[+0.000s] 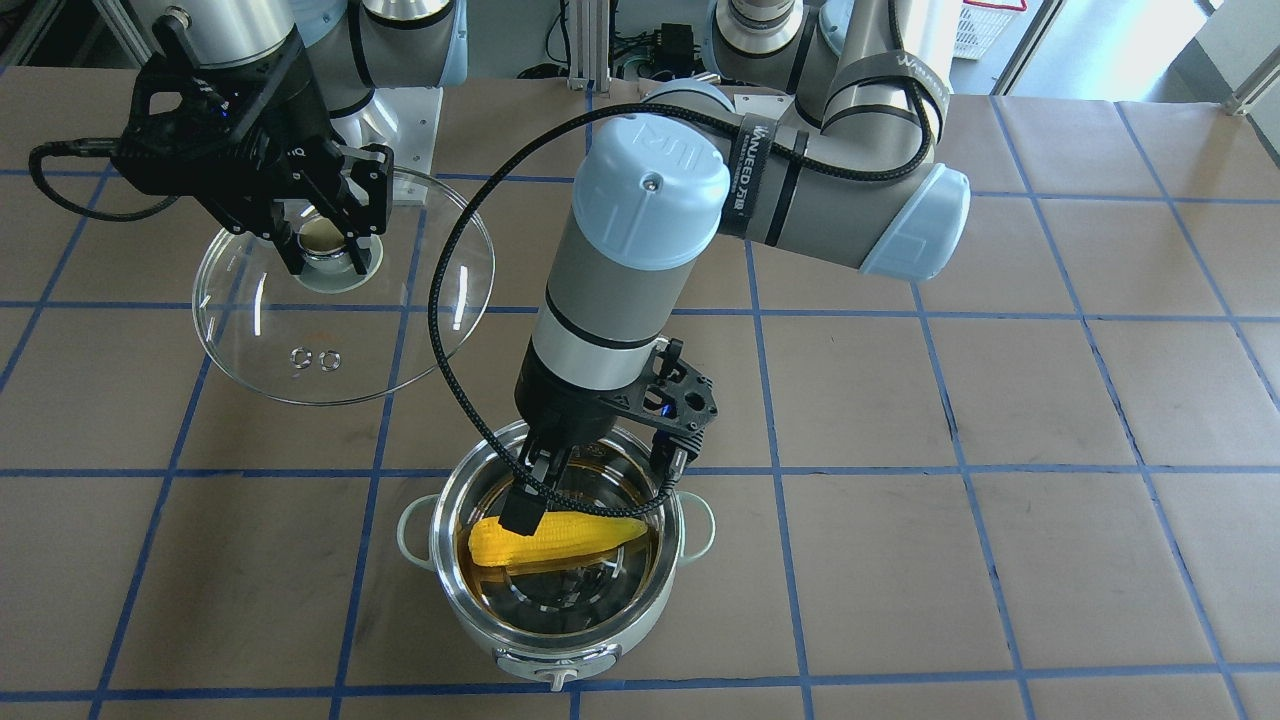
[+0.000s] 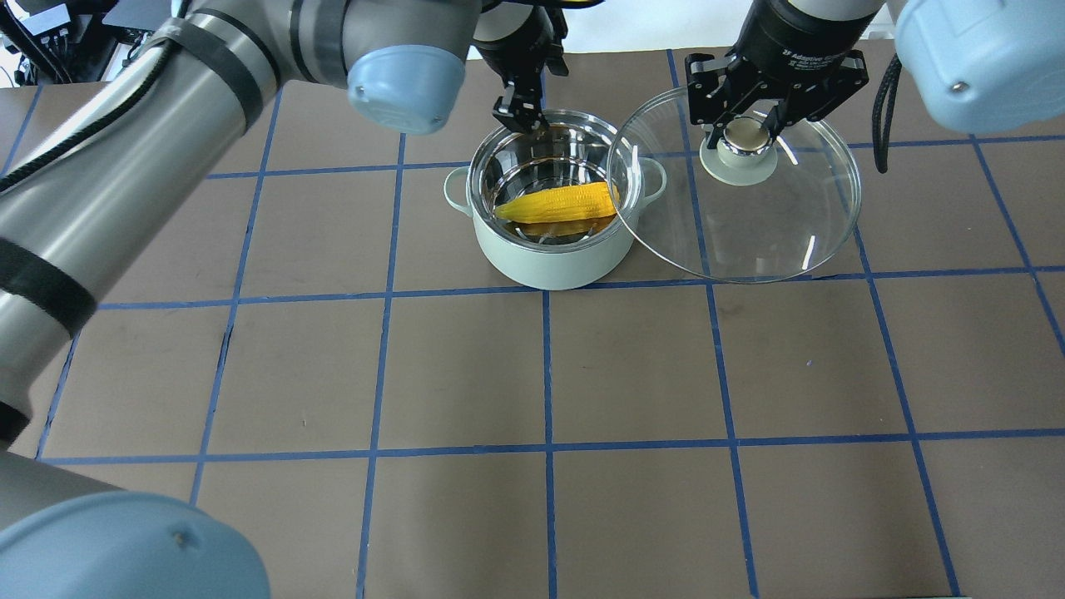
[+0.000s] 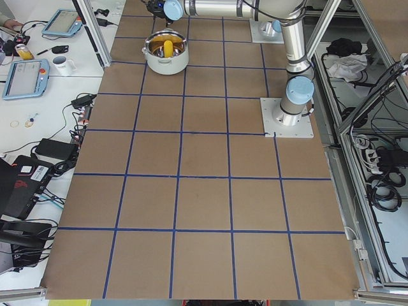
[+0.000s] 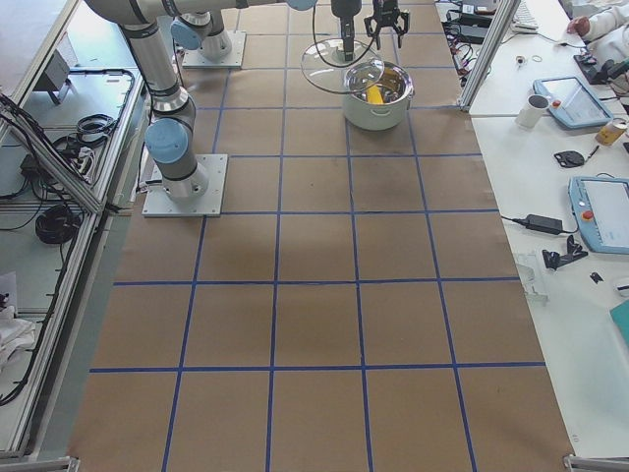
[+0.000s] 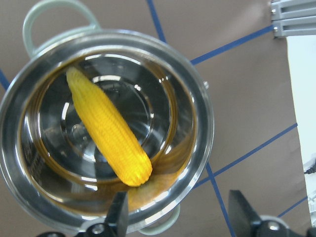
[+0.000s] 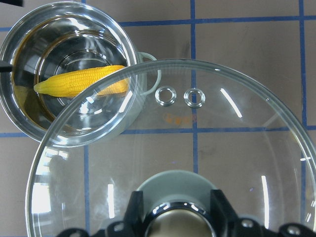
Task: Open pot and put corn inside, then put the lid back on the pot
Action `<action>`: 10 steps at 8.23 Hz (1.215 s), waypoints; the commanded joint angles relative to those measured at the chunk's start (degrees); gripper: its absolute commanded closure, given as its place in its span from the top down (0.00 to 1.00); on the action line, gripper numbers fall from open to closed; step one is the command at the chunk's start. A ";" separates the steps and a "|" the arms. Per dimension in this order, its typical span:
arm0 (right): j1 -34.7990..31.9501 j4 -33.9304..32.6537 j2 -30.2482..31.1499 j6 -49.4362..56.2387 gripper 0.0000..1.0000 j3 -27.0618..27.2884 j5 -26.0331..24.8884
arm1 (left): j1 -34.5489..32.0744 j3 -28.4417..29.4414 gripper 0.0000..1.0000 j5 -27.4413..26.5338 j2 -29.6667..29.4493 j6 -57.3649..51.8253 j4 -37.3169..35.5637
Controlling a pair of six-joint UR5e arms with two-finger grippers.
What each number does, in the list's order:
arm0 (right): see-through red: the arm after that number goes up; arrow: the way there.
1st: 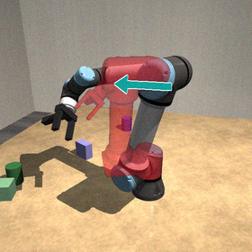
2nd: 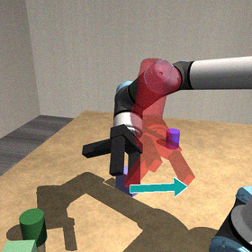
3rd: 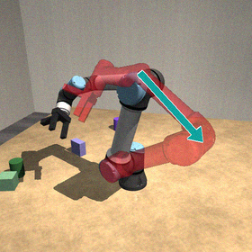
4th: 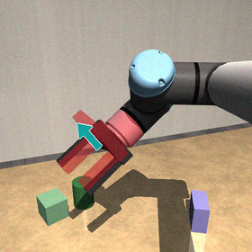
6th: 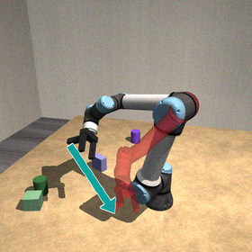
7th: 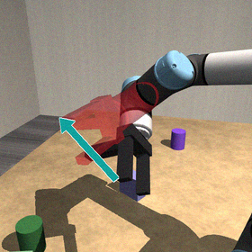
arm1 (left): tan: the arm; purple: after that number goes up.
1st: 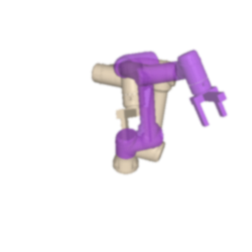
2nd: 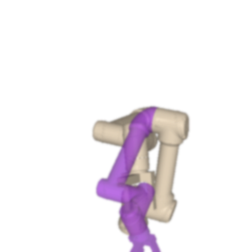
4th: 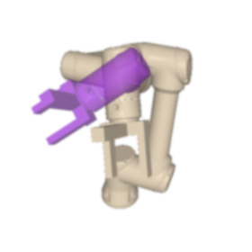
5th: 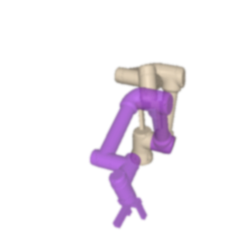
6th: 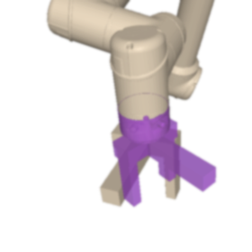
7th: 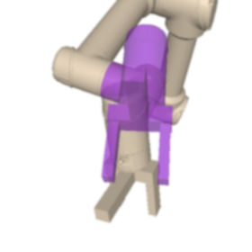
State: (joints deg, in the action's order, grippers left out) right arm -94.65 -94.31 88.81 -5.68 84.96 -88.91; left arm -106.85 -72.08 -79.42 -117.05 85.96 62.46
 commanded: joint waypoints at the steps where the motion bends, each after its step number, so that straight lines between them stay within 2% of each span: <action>1: -0.36 -3.41 -3.72 -2.29 0.19 -1.11 0.75 | 11.62 -0.60 0.80 -0.29 6.64 -25.14 6.30; 3: -2.80 -10.24 -8.01 -4.06 0.19 -2.24 1.02 | 14.38 -1.48 0.84 -1.51 10.34 -43.23 9.69; 4: -7.52 -12.63 -13.26 -8.77 0.19 -5.64 0.50 | 16.74 -1.57 0.84 -5.79 12.27 -53.77 11.26; 5: -11.92 -16.83 -19.58 -15.69 0.19 -9.68 0.06 | 19.28 -1.57 0.90 -6.70 13.51 -64.23 11.97; 6: -14.40 -22.79 -25.21 -20.81 0.19 -10.85 -1.16 | 21.40 -1.57 0.95 -6.80 14.48 -70.34 12.85; 9: -14.78 -23.91 -28.60 -19.46 0.19 -12.27 -3.19 | 21.86 -2.62 1.00 -6.97 16.85 -89.33 20.48; 10: -14.77 -23.47 -28.69 -18.84 0.20 -12.71 -3.63 | 21.77 -3.15 1.00 -6.97 19.03 -90.26 24.07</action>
State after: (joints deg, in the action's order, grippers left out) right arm -109.27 -117.75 61.37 -25.58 73.18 -91.67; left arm -85.11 -74.34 -86.31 -100.95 2.28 80.79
